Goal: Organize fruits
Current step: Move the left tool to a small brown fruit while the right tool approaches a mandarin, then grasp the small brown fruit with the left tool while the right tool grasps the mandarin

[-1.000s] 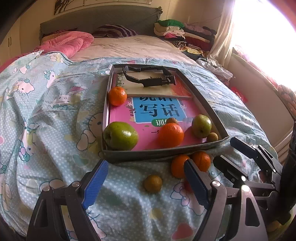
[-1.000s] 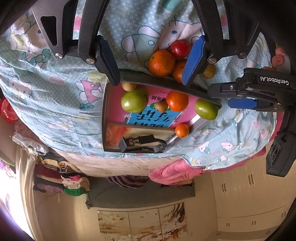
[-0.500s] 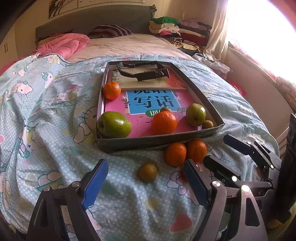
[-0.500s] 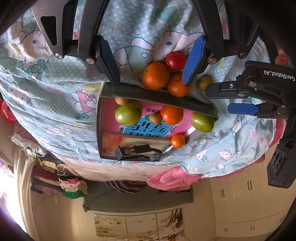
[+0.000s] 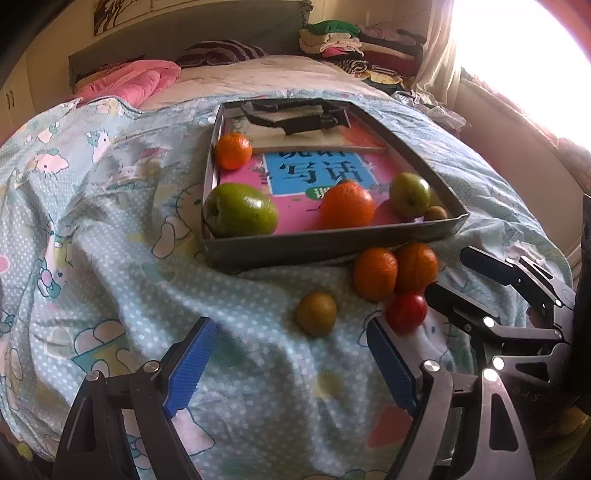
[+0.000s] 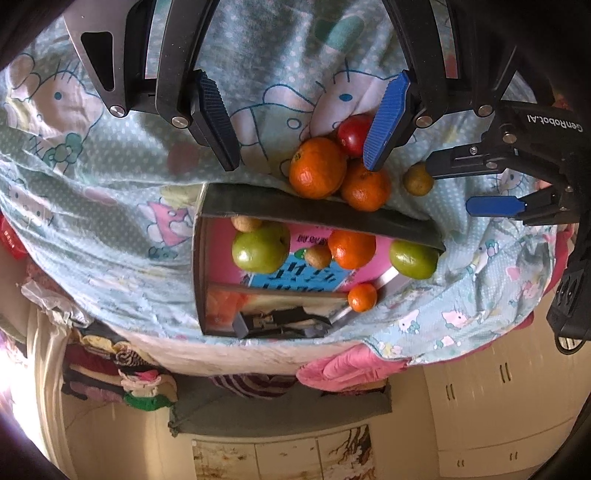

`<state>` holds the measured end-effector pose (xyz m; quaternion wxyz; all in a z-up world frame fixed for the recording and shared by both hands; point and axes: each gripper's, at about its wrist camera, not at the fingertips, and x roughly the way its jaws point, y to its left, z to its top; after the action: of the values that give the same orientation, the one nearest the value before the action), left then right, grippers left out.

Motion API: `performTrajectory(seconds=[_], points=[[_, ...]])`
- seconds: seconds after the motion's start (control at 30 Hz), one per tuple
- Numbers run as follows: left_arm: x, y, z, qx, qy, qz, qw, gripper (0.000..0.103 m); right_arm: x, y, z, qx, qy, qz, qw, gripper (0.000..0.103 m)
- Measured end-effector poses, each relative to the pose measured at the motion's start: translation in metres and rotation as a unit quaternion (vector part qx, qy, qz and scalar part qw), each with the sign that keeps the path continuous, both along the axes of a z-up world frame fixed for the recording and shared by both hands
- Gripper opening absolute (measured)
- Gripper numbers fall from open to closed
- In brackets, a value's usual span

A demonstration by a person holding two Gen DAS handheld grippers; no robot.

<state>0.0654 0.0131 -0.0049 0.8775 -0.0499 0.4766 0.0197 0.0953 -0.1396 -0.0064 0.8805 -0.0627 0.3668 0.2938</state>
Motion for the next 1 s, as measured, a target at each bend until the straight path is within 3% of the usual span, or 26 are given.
performTrajectory(seconds=[0.13,0.2,0.27,0.43,0.63,0.67,0.8,1.0], points=[[0.002,0.002,-0.005,-0.006,0.000,-0.001,1.0000,0.081,0.008,0.003,-0.005,0.010,0.024,0.005,1.000,0.071],[0.003,0.002,-0.007,-0.008,0.000,-0.002,1.0000,0.072,0.014,0.003,-0.006,0.019,0.035,0.005,0.999,0.069],[0.005,0.003,-0.009,-0.011,0.000,-0.002,0.9999,0.064,0.019,0.005,-0.006,0.025,0.045,0.008,0.999,0.057],[0.007,0.004,-0.009,-0.017,-0.004,-0.004,0.9998,0.056,0.028,0.014,-0.010,0.022,0.061,0.018,0.998,0.047],[0.008,-0.002,-0.008,-0.021,-0.008,-0.014,0.9996,0.046,0.035,0.018,-0.014,0.029,0.079,0.024,0.996,0.047],[0.008,-0.004,-0.007,-0.023,-0.010,-0.019,0.9995,0.045,0.035,0.018,-0.014,0.032,0.079,0.026,0.996,0.041],[0.017,-0.013,-0.012,-0.025,-0.003,-0.030,0.9992,0.043,0.030,0.015,-0.014,0.040,0.074,0.020,0.996,0.040],[0.024,-0.012,-0.024,-0.017,0.006,-0.016,0.9997,0.026,0.021,0.003,-0.010,0.046,0.058,0.008,0.997,0.040]])
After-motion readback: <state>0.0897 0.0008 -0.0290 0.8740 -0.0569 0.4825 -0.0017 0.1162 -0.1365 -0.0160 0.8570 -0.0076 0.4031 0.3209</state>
